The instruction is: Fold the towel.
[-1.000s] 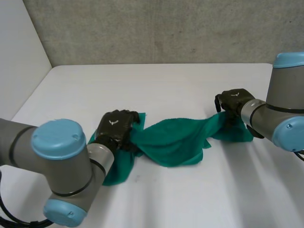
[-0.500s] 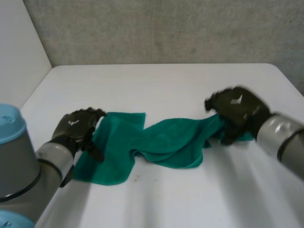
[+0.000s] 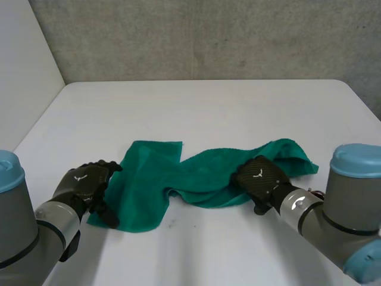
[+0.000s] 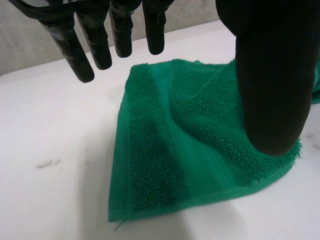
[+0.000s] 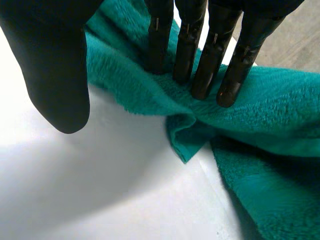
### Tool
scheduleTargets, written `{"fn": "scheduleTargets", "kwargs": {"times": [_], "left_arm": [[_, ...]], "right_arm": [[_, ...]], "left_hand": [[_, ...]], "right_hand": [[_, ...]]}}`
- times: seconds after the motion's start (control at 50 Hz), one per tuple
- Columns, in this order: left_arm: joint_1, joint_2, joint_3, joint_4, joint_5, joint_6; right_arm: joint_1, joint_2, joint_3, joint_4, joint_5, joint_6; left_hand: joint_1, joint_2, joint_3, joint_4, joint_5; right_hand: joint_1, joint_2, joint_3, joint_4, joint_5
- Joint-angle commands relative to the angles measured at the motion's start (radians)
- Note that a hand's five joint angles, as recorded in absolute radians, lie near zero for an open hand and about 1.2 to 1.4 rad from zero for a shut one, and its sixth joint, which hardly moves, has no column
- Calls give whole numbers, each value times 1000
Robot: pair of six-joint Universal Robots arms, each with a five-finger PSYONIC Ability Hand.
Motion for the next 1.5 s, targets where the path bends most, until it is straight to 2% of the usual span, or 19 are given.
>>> {"fn": "scheduleTargets", "kwargs": {"times": [0.02,0.1,0.22,0.28,0.44,0.5,0.92,1.02,1.04,1.06,1.08,1.12,1.18,1.28,1.36,1.38,1.44,1.48,1.5], "left_arm": [[-1,-4,-1,0,0,0],[-1,-5,-1,1,0,0],[-7,-11,-1,0,2,0],[-10,-16,-1,1,2,0],[-19,-48,-1,1,5,0],[-27,-73,-1,1,3,0],[-85,-232,47,61,-3,-77],[-84,-272,71,124,-21,-77],[-84,-283,80,150,-33,-77],[-84,-283,80,150,-34,-77],[-84,-290,90,235,-67,-80],[-81,-290,90,266,-76,-80],[-62,-272,79,388,-122,-69],[-26,-160,44,386,-106,-46],[-1,-79,21,328,-52,9],[19,-15,13,260,-2,76],[37,21,11,206,26,126],[86,65,13,104,55,217],[86,65,13,104,55,218]], "right_arm": [[1,116,-94,-12,6,4],[1,136,-142,-15,12,13],[10,119,-202,-35,101,88],[17,49,-229,-26,127,139],[21,-113,-255,21,136,208],[22,-195,-297,133,138,214],[110,-387,-545,356,204,300],[133,-407,-556,379,208,300],[139,-429,-548,384,210,300],[139,-429,-548,384,210,300],[139,-432,-545,384,211,300],[122,-441,-532,382,217,299],[120,-443,-513,384,214,289],[85,-429,-469,417,208,260],[19,-384,-401,488,191,190],[7,-345,-377,520,188,140],[-9,-289,-335,571,187,59],[-10,-274,-320,588,187,35],[-22,-231,-267,626,190,-56]], "left_hand": [[-29,-12,-23,-16,-11],[-32,-14,-26,-19,-14],[-26,-9,-20,-13,-8],[-26,-9,-20,-13,-8],[-38,-20,-32,-25,-20],[-67,-50,-61,-55,-49],[-61,-44,-55,-49,-43],[39,56,45,51,57],[181,198,187,194,199],[183,200,189,195,201],[1014,1031,1020,1026,1032],[1135,1152,1141,1148,1153],[1136,1154,1142,1149,1154],[1136,1154,1142,1149,1154],[1136,1154,1142,1149,1154],[1136,1154,1142,1149,1154],[1136,1154,1142,1149,1154],[1136,1154,1142,1149,1154],[1136,1154,1142,1149,1154]], "right_hand": [[356,267,260,259,283],[880,791,784,783,807],[881,793,785,784,809],[881,793,785,784,809],[881,793,785,784,809],[881,793,785,784,809],[881,793,785,784,809],[881,793,785,784,809],[881,793,785,784,809],[881,793,785,784,809],[881,793,785,784,809],[881,793,785,784,809],[881,793,785,784,809],[881,793,785,784,809],[881,793,785,784,809],[881,793,785,784,809],[881,793,785,784,809],[881,793,785,784,809],[881,793,785,784,809]]}}
